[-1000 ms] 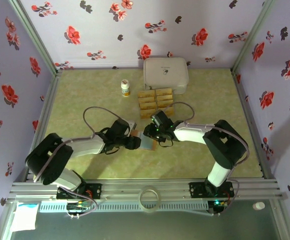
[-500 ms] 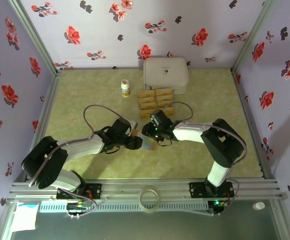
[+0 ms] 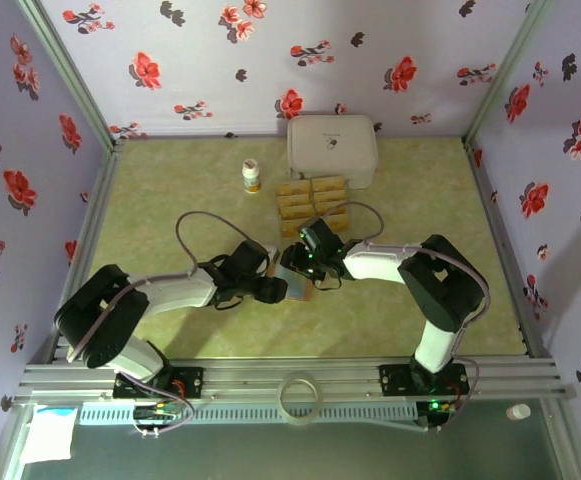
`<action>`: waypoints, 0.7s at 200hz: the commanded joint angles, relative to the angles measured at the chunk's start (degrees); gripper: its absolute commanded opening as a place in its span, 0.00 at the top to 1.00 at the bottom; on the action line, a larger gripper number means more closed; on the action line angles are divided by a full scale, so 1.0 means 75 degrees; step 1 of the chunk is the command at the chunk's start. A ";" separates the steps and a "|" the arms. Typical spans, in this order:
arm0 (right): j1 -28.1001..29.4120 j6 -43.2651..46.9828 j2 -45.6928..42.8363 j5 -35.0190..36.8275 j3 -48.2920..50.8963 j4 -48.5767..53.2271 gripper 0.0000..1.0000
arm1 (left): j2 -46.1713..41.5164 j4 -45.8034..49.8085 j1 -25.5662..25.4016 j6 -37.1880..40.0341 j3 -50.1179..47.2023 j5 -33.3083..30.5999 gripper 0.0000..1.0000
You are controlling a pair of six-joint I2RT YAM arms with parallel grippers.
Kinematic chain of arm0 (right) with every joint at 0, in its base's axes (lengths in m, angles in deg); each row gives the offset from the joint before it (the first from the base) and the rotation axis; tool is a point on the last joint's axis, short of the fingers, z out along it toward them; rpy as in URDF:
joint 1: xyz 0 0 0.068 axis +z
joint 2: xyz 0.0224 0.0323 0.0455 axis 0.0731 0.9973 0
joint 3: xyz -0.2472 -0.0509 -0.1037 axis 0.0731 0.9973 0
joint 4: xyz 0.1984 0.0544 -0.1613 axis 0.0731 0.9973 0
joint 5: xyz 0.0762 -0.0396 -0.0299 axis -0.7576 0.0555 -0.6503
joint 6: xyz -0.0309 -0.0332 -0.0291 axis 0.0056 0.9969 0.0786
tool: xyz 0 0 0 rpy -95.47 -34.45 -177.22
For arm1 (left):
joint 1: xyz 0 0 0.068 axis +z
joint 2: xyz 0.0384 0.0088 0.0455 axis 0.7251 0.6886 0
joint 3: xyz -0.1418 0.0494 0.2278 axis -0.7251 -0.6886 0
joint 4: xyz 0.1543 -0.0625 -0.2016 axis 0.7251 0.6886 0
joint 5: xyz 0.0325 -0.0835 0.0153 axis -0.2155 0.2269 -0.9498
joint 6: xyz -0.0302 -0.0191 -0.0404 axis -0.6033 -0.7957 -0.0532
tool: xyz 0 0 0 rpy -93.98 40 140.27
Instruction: Put the credit cards into the card holder
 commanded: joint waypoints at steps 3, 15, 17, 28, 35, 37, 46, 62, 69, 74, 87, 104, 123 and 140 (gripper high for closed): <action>0.0047 -0.0066 0.0121 -0.0047 -0.0073 0.0108 0.55 | 0.0294 0.0023 -0.0060 0.0060 0.0128 -0.0371 0.32; 0.0053 -0.0076 0.0085 -0.0064 -0.0083 0.0117 0.52 | 0.0383 0.0024 -0.0062 0.0060 0.0106 -0.0435 0.32; 0.0055 -0.0068 0.0078 -0.0065 -0.0075 0.0121 0.51 | 0.0395 0.0020 -0.0062 0.0060 0.0099 -0.0447 0.32; 0.0049 -0.0038 0.0042 -0.0069 -0.0110 0.0162 0.47 | 0.0456 0.0013 -0.0062 0.0050 0.0059 -0.0488 0.34; 0.0055 -0.0002 -0.0009 -0.0058 -0.0150 0.0223 0.44 | 0.0490 -0.0020 -0.0066 0.0042 0.0019 -0.0492 0.35; 0.0047 0.0009 -0.0031 -0.0051 -0.0157 0.0242 0.43 | 0.0501 -0.0023 -0.0057 0.0038 0.0007 -0.0490 0.35; 0.0054 0.0056 -0.0107 -0.0021 -0.0188 0.0327 0.41 | 0.0543 -0.0058 -0.0062 0.0025 -0.0044 -0.0488 0.37; 0.0022 0.0097 -0.0255 0.0046 -0.0202 0.0429 0.39 | 0.0601 -0.0129 -0.0070 -0.0009 -0.0127 -0.0485 0.40; 0.0003 0.0110 -0.0333 0.0069 -0.0182 0.0448 0.38 | 0.0632 -0.0151 -0.0062 -0.0019 -0.0169 -0.0483 0.41; -0.0014 0.0119 -0.0385 0.0090 -0.0178 0.0471 0.38 | 0.0646 -0.0164 -0.0068 -0.0031 -0.0179 -0.0472 0.42; -0.0058 0.0145 -0.0513 0.0148 -0.0158 0.0558 0.37 | 0.0694 -0.0200 -0.0071 -0.0034 -0.0204 -0.0478 0.43; -0.0119 0.0157 -0.0685 0.0237 -0.0074 0.0623 0.36 | 0.0753 -0.0235 -0.0069 -0.0034 -0.0229 -0.0470 0.44; -0.0190 0.0135 -0.0838 0.0348 0.0041 0.0667 0.36 | 0.0789 -0.0285 -0.0073 -0.0046 -0.0256 -0.0459 0.45; -0.0225 0.0122 -0.0897 0.0381 0.0134 0.0701 0.36 | 0.0835 -0.0317 -0.0072 -0.0046 -0.0259 -0.0446 0.45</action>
